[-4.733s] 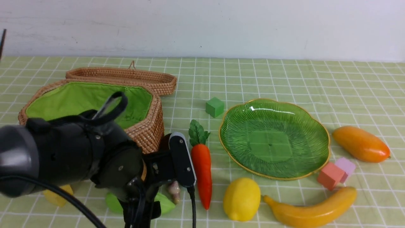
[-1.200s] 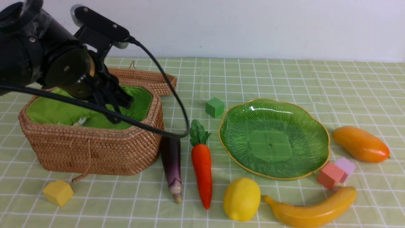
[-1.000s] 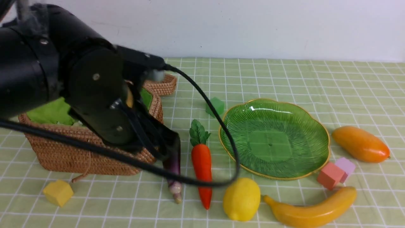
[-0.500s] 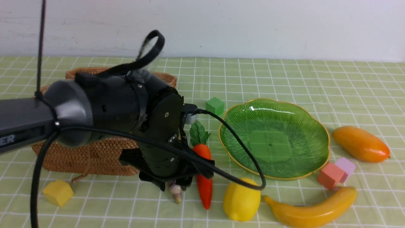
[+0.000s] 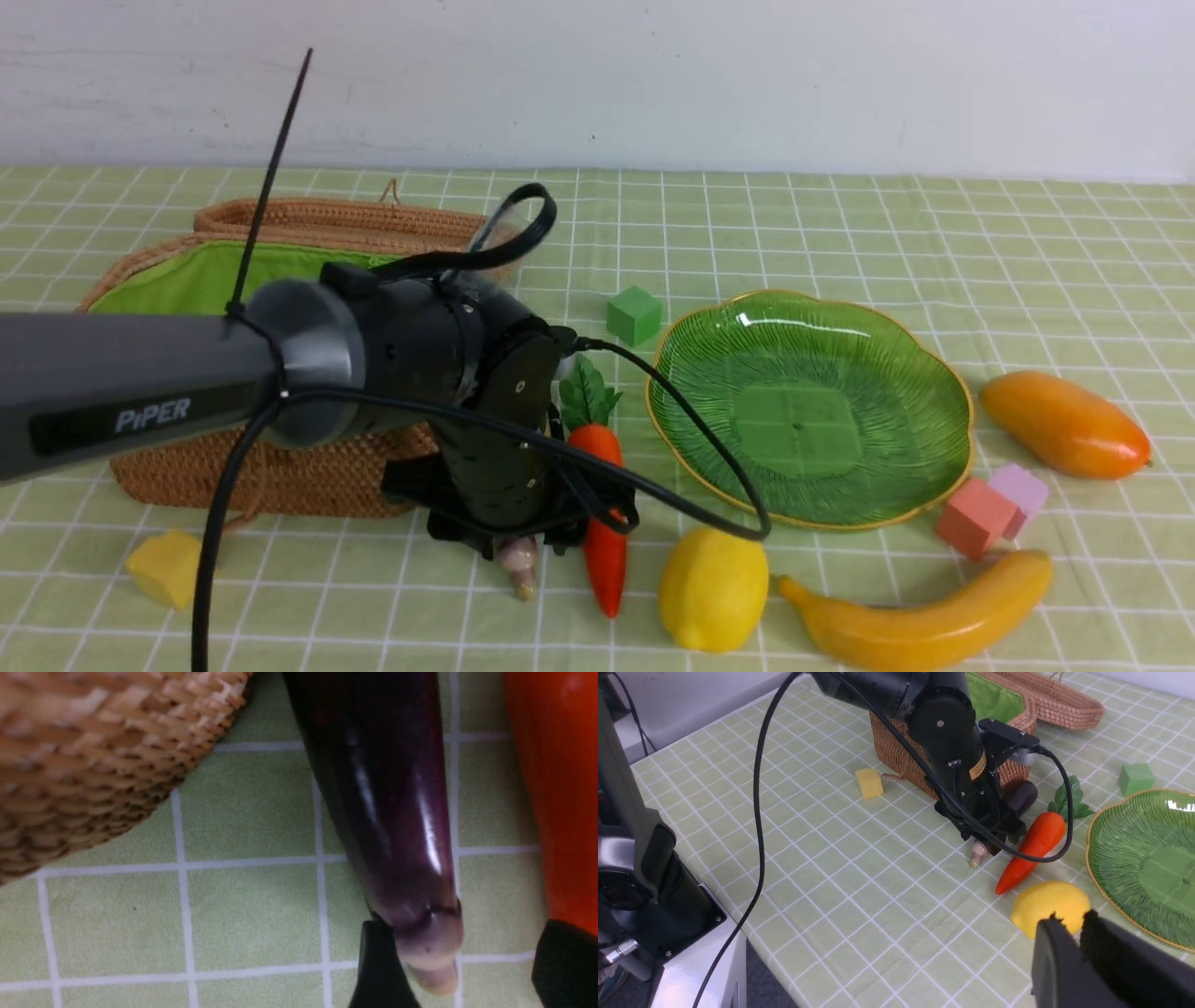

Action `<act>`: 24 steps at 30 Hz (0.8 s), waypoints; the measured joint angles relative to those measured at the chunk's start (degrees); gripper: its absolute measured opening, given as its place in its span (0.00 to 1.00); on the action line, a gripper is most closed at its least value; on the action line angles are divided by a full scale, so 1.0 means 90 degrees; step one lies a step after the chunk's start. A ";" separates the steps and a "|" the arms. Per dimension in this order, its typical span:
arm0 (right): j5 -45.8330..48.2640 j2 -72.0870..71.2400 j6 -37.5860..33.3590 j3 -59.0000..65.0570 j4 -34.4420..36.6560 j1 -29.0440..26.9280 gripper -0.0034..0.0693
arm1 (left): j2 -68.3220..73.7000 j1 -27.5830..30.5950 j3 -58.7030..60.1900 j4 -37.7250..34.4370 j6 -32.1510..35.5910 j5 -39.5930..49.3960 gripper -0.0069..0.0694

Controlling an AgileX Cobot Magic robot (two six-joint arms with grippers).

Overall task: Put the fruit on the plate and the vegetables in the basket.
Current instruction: Use the left arm to grab an eggplant and put it into the left basket

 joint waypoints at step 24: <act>0.0075 0.0000 0.0596 0.0000 -0.1026 0.0000 0.18 | 0.0540 0.0007 -0.0045 0.0825 -0.0488 -0.0265 0.58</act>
